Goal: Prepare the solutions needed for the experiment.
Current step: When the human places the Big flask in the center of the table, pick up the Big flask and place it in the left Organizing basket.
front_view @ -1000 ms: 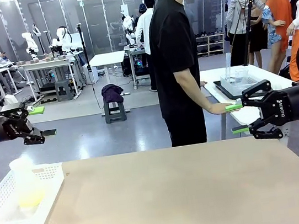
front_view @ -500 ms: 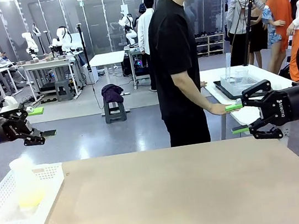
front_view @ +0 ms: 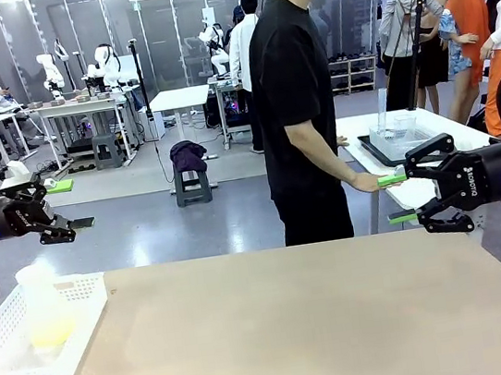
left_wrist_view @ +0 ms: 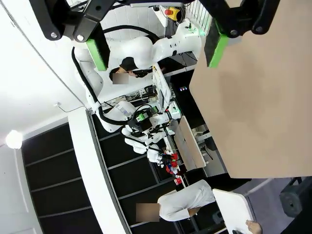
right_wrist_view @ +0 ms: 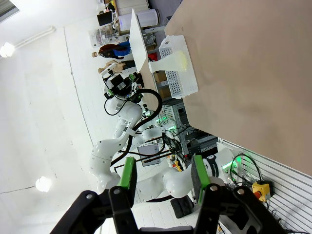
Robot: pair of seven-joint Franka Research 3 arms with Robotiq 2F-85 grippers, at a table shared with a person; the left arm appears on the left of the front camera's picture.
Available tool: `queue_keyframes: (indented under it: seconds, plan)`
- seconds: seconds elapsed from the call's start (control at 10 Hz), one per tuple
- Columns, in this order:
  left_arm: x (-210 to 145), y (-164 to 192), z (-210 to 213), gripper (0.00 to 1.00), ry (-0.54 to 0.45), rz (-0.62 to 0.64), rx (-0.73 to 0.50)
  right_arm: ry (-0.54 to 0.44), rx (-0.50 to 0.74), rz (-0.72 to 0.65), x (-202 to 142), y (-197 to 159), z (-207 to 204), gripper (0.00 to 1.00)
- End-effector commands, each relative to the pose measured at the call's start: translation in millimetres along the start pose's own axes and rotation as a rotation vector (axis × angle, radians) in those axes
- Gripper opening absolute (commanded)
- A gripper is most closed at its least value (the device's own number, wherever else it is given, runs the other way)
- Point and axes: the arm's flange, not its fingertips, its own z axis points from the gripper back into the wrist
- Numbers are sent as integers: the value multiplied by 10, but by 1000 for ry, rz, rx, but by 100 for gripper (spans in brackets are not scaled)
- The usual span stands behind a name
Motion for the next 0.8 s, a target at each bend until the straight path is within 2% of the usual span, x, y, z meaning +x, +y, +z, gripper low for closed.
queue_keyframes:
  seconds: [0.0,0.7]
  plan:
    - [20,-10,-8,100,0,5,11,0,13,-23,-10,31,0,58]
    - [20,-10,-8,100,0,5,11,0,13,-23,-10,31,0,58]
